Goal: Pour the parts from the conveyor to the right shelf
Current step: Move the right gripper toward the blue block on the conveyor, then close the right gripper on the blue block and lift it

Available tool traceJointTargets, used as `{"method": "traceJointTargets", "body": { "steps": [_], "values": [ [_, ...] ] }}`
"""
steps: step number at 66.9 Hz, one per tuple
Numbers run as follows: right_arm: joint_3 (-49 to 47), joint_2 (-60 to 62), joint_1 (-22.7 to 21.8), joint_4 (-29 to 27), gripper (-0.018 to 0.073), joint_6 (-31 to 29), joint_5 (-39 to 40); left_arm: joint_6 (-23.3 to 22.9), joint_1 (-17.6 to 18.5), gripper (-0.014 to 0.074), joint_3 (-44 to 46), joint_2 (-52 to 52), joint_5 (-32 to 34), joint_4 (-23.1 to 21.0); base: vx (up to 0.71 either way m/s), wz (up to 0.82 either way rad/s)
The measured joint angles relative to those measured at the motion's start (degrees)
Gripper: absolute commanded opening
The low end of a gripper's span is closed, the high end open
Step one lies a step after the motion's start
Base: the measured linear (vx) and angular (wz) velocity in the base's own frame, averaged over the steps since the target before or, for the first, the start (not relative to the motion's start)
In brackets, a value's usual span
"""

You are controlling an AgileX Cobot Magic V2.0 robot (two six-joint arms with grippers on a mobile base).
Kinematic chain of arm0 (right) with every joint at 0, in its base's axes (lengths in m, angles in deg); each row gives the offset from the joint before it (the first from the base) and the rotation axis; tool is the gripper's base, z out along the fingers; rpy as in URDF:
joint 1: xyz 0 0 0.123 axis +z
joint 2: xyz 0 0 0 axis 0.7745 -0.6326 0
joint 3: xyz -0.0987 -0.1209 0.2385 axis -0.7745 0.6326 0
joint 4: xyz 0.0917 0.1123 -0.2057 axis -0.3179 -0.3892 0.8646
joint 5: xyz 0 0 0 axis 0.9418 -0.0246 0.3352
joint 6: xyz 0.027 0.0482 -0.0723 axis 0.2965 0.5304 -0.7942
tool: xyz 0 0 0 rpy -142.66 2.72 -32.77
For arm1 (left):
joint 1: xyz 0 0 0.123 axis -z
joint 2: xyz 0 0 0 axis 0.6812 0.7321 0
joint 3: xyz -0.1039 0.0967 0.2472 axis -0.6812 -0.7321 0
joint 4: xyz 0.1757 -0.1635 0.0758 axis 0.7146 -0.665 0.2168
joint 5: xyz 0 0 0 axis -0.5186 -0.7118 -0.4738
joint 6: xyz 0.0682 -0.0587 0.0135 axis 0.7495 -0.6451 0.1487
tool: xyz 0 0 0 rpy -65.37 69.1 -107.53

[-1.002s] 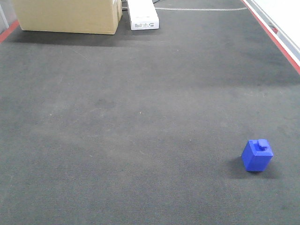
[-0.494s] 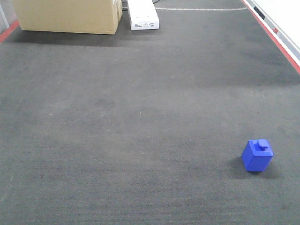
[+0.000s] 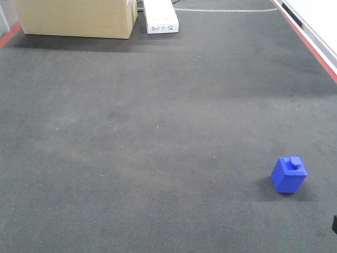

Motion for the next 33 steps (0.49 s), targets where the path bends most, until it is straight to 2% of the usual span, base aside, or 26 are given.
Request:
{"method": "traceJointTargets", "body": {
  "steps": [11, 27, 33],
  "values": [
    [-1.6, -3.3, 0.0, 0.8, 0.0132, -0.4, -0.7, 0.0, 0.0, -0.0006, 0.0, 0.0, 0.0, 0.0, 0.0, 0.0],
    [-7.3, -13.6, 0.0, 0.3, 0.0454, -1.4, -2.5, 0.0, 0.0, -0.0006, 0.0, 0.0, 0.0, 0.0, 0.0, 0.0],
    [-10.4, -18.0, 0.0, -0.6, 0.0537, -2.9, -3.4, 0.0, 0.0, -0.0006, 0.0, 0.0, 0.0, 0.0, 0.0, 0.0]
  ]
}}
